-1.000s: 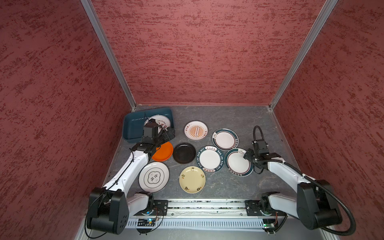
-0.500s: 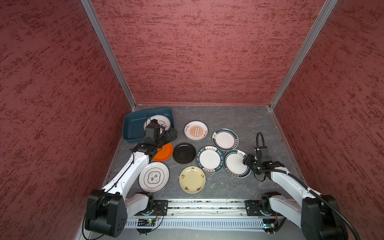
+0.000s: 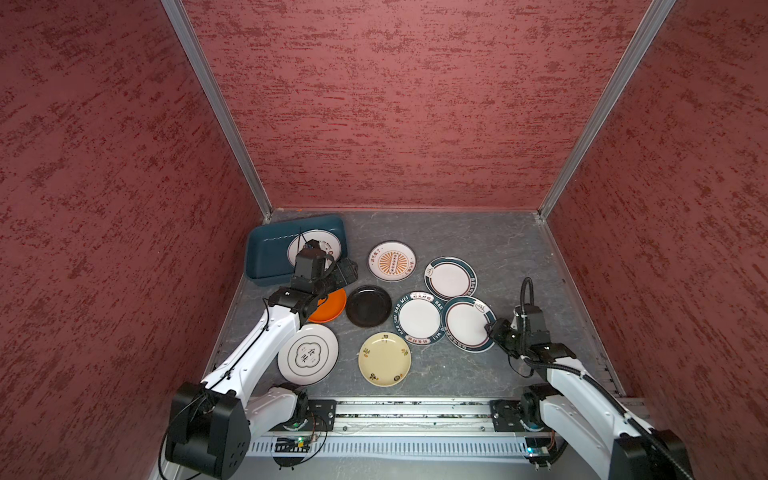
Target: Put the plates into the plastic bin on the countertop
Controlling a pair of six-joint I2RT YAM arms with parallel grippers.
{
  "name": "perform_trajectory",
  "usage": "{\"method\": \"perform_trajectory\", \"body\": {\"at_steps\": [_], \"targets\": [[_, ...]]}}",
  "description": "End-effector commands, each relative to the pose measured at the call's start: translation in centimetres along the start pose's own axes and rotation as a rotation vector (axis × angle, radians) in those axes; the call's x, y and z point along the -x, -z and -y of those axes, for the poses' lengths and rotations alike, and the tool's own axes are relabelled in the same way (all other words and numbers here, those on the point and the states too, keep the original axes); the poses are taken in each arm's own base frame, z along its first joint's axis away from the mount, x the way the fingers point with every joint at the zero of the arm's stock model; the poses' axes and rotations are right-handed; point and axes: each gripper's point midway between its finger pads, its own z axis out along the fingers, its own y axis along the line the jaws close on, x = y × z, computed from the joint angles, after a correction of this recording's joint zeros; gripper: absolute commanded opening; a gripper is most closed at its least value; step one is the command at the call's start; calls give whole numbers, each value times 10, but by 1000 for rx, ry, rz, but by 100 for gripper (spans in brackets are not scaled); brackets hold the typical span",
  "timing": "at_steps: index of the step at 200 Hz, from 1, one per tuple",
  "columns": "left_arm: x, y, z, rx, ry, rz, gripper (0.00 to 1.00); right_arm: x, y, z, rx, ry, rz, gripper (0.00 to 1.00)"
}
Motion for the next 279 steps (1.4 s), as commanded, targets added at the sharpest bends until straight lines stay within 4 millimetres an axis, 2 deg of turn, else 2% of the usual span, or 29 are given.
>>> {"method": "perform_trajectory", "body": {"at_steps": [1, 50, 94, 228, 279], "targets": [[11, 10, 10, -15, -10, 36, 99, -16, -4, -4, 74, -47, -64, 47], [13, 15, 12, -13, -17, 48, 99, -25, -7, -9, 160, -88, -77, 42], [13, 16, 14, -15, -22, 46, 99, -28, -8, -2, 161, -117, -63, 34], [12, 14, 18, -17, -31, 40, 99, -25, -11, 10, 169, -170, 7, 2], [13, 16, 21, -21, -32, 43, 99, -22, -6, 12, 172, -169, 41, 0]]}}
